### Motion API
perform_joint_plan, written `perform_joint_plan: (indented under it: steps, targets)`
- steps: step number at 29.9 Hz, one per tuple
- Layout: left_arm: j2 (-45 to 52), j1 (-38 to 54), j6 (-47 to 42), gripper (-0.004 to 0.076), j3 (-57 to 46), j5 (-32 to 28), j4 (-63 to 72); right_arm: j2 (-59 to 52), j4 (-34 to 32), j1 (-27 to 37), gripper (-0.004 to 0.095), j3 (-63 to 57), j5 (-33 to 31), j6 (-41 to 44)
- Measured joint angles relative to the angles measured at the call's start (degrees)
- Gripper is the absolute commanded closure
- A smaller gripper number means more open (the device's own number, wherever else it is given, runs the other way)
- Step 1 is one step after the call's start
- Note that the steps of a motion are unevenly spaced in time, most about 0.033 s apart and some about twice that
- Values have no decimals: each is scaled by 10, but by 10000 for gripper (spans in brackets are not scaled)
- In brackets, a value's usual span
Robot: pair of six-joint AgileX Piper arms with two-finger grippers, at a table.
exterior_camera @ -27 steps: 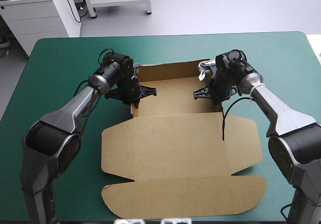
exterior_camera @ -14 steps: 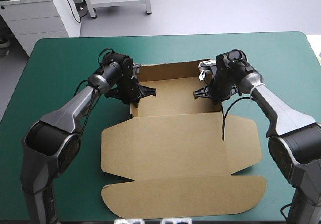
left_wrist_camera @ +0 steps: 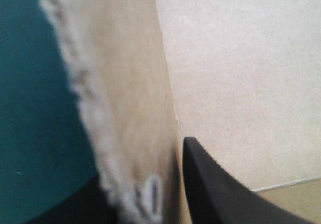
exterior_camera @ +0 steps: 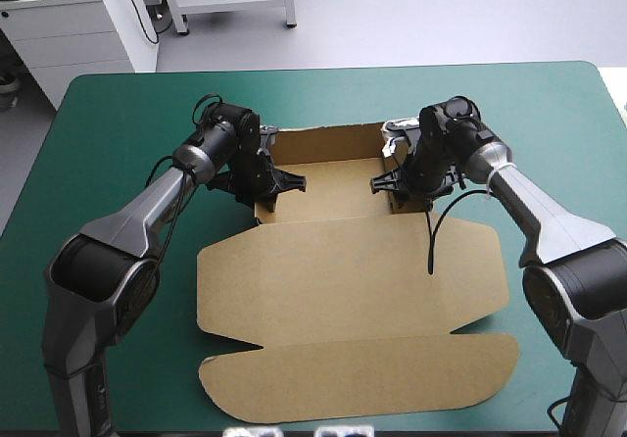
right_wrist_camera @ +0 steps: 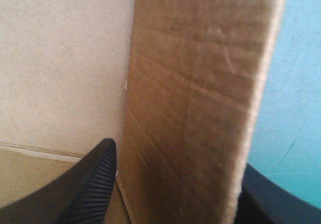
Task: Fold the box
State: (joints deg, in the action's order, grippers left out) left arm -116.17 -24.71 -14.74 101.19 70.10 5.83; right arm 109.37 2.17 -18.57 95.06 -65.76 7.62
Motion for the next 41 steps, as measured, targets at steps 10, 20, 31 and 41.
perform_joint_plan:
  steps: [10,20,31,41]
  targets:
    - [0,0,1,243,46,2,-2,2,1,0,295,0,39,11]
    - [15,17,3,253,150,8,-72,2,-77,1,295,82,56,40]
    - [141,34,30,732,191,8,-77,2,-79,11,295,213,-51,15]
    - [343,34,30,732,137,8,-85,2,-17,11,295,178,-55,-30]
